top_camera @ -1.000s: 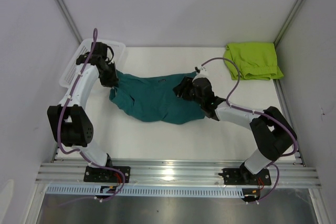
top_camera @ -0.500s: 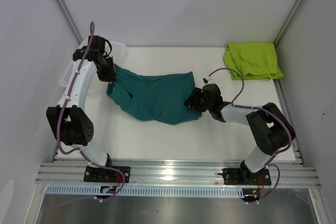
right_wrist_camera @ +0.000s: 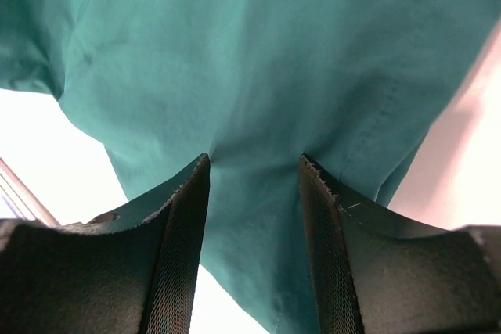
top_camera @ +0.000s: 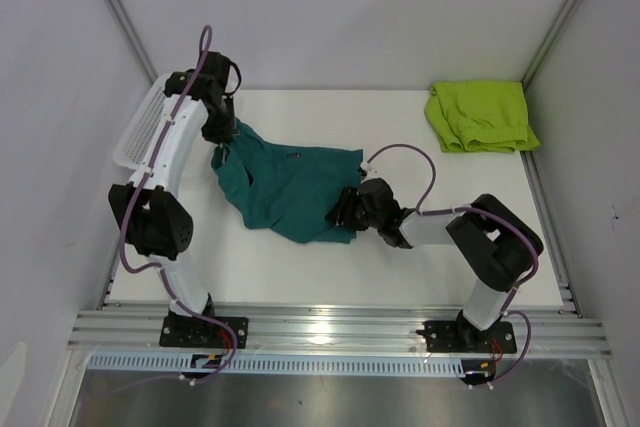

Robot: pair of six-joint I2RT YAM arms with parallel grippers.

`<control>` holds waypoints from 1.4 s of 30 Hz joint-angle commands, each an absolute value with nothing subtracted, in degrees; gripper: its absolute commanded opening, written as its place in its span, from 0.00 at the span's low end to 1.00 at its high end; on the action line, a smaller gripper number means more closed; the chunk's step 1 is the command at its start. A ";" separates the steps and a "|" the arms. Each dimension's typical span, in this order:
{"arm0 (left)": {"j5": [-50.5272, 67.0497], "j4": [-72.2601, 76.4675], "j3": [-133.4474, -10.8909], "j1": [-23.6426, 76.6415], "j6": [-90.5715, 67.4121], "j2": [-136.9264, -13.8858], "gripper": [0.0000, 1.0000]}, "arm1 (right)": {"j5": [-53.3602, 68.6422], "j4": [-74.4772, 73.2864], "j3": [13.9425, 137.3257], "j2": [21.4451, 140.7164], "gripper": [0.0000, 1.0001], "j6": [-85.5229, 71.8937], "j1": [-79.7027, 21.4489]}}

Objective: Fold and stack the shorts
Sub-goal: Fold the shorts

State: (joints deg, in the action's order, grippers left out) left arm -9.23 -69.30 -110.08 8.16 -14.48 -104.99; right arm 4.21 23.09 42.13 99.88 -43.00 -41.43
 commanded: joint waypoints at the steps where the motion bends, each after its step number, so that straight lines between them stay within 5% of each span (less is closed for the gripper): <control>1: -11.61 -72.42 -113.82 9.49 -16.08 -104.94 0.00 | 2.55 19.95 42.18 101.95 0.51 -43.86 -43.15; 12: -17.75 -75.67 -116.19 18.01 -19.33 -106.08 0.00 | 2.81 20.22 43.94 103.01 0.51 -45.18 -46.32; 22: -18.28 -76.55 -119.09 21.88 -21.45 -109.33 0.00 | 4.04 6.25 53.08 94.05 0.56 -42.01 -43.77; 42: -16.70 -73.74 -117.77 26.98 -23.82 -112.67 0.00 | 8.00 3.33 49.49 86.39 0.57 -37.88 -29.27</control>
State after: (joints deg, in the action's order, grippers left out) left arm -17.69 -75.26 -116.62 25.61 -22.37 -112.90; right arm 6.98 2.59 50.78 85.89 -39.70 -30.11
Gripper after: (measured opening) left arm 0.058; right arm 0.576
